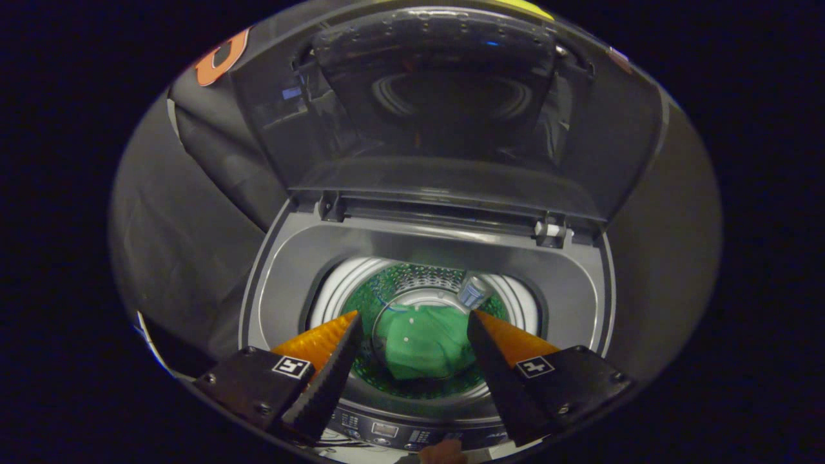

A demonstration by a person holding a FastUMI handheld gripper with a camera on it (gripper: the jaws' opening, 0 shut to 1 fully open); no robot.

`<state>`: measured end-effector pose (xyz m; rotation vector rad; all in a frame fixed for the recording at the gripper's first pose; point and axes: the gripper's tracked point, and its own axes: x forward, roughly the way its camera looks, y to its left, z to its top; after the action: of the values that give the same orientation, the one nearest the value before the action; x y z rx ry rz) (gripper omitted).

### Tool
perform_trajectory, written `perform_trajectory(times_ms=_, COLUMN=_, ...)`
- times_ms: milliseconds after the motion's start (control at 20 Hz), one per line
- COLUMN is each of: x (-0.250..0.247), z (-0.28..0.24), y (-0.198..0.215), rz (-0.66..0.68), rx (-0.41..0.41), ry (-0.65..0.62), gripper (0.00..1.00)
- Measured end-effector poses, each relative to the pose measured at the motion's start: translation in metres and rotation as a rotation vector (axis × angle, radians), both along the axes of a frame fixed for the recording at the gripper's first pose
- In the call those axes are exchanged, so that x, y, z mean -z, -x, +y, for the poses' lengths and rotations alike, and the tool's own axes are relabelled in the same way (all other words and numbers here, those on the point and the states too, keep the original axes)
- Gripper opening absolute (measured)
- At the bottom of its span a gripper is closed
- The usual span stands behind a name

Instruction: Put the clothes into the washing machine and then close the washing machine lid.

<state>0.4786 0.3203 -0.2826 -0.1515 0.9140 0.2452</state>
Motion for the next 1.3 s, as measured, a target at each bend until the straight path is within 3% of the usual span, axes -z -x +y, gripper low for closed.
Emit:
perform_trajectory(times_ms=550, x=-0.086, z=0.034, y=0.010, rz=-0.163, rx=-0.169, ry=-0.100, gripper=1.00)
perform_trajectory(times_ms=850, x=-0.172, z=0.046, y=0.009, rz=-0.326, rx=-0.233, ry=-0.150, gripper=1.00)
perform_trajectory(times_ms=1300, x=-0.313, z=0.049, y=-0.003, rz=-0.572, rx=-0.258, ry=-0.234, gripper=1.00)
